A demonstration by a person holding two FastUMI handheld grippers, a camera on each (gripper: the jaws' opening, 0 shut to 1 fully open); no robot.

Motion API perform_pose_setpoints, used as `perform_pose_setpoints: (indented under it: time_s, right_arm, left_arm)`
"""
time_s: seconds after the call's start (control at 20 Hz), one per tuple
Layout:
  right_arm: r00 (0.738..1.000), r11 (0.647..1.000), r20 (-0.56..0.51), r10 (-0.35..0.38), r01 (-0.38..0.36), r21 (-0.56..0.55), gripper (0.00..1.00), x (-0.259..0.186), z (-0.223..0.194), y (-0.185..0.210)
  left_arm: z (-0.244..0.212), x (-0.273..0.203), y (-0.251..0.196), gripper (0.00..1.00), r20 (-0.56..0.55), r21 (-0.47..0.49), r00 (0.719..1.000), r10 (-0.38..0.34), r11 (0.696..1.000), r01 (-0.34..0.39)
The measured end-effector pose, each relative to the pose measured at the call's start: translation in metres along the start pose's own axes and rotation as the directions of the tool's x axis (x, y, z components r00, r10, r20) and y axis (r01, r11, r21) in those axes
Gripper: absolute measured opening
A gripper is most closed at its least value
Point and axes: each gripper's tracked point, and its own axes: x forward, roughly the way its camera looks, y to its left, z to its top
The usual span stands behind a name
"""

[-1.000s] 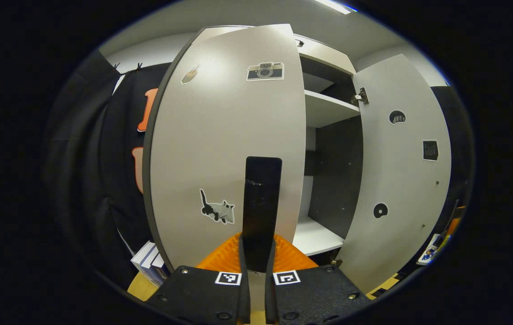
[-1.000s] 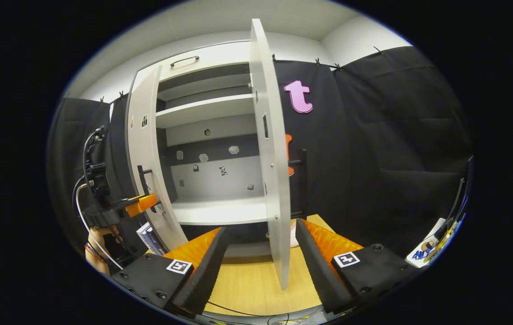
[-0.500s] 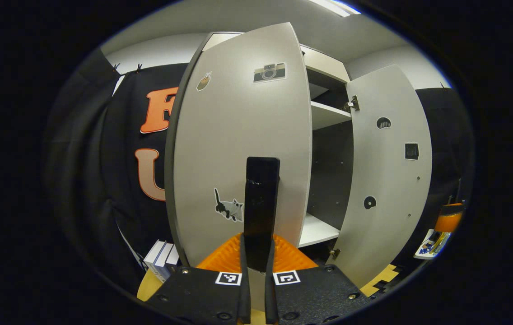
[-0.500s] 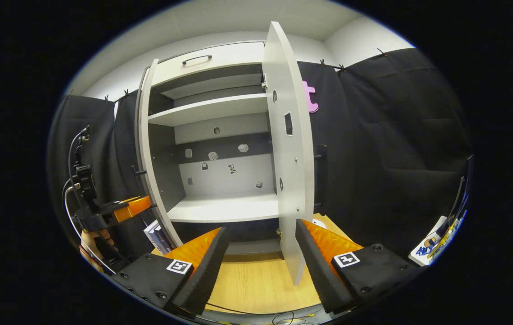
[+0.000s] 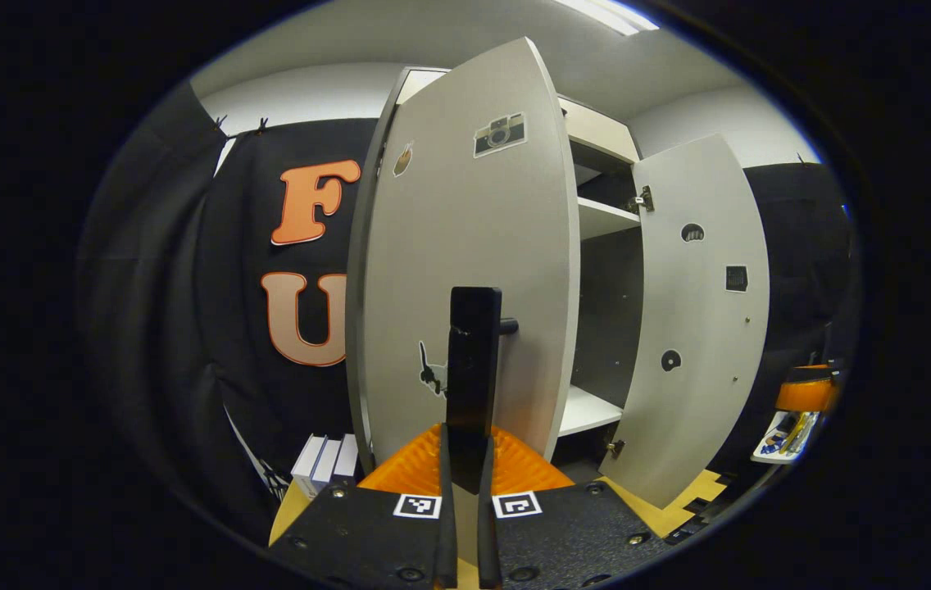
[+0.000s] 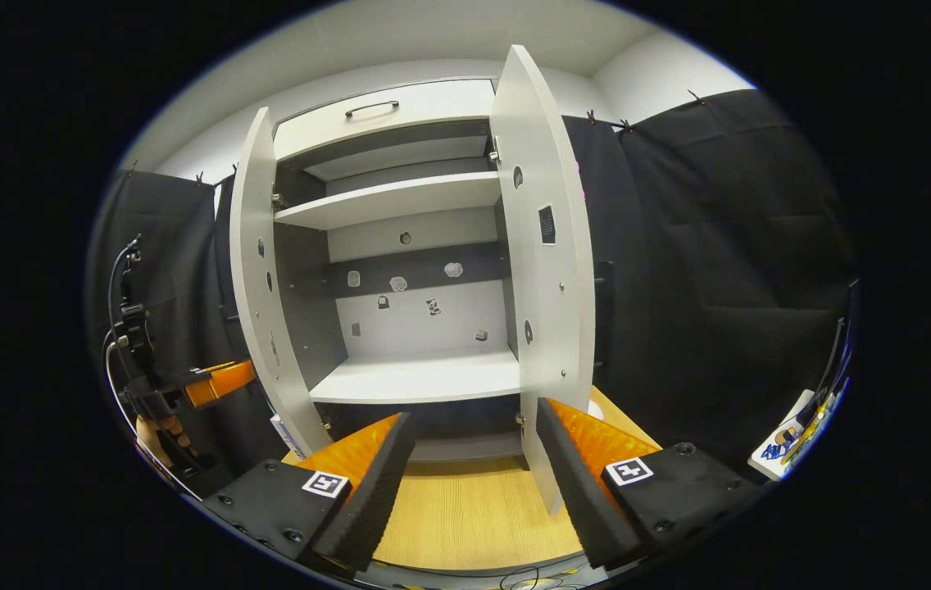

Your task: Open the right door of the double-door shoe cabinet with the right hand, and open the left door with the left hand.

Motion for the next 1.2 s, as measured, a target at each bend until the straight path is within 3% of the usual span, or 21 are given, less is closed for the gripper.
perform_pose_setpoints:
  time_s: [0.3, 0.8, 1.2]
  right_arm:
    - [1.0, 1.0, 0.004, 0.009, -0.009, 0.002, 0.98, 0.003, -0.002, 0.005]
    - [0.999, 0.999, -0.004, 0.043, -0.043, -0.023, 0.98, 0.011, -0.004, 0.028]
    - [0.998, 0.998, -0.011, 0.063, -0.063, -0.027, 0.98, 0.018, -0.008, 0.044]
  left_arm:
    - [0.002, -0.005, 0.016, 0.07, 0.008, 0.015, 0.999, 0.041, 0.999, -0.041]
    - [0.002, -0.019, 0.056, 0.02, -0.002, -0.038, 0.99, 0.141, 0.989, -0.141]
    - [0.001, -0.022, 0.065, 0.01, -0.003, -0.042, 0.993, 0.114, 0.993, -0.114]
